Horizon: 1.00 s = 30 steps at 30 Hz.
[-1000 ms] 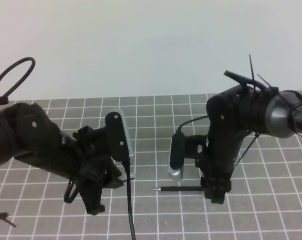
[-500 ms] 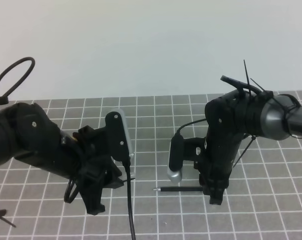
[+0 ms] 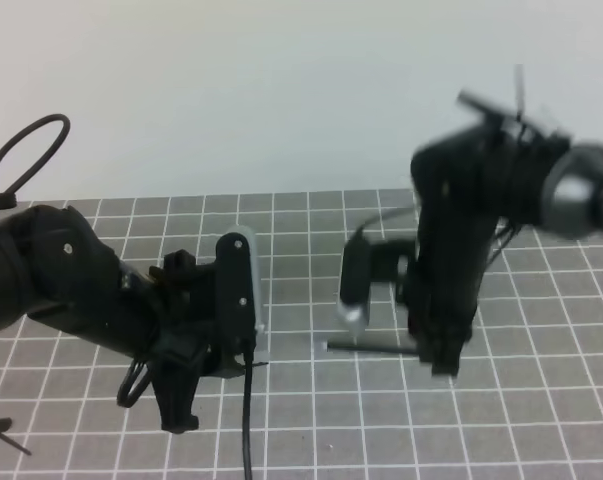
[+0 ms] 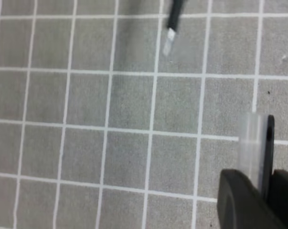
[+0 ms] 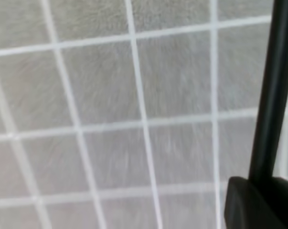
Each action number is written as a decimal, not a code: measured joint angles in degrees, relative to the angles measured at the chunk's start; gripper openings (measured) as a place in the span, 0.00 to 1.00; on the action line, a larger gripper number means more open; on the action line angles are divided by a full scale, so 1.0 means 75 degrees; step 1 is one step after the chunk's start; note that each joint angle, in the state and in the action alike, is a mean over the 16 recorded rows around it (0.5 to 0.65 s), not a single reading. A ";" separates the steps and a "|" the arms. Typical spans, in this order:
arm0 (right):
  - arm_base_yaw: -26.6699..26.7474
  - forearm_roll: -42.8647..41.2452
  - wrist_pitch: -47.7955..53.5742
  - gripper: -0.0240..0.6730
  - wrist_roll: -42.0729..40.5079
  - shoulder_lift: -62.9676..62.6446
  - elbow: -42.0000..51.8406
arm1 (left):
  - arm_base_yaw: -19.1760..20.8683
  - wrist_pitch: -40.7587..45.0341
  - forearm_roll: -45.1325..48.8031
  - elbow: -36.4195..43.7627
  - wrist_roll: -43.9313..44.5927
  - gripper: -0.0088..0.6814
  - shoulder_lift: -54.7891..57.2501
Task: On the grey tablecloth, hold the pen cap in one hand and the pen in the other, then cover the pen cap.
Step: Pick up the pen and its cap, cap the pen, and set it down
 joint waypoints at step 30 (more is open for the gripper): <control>0.0809 0.2959 0.1135 0.13 0.3818 -0.3537 0.1809 | -0.1024 -0.4073 0.2718 0.3797 0.1594 0.01 -0.4435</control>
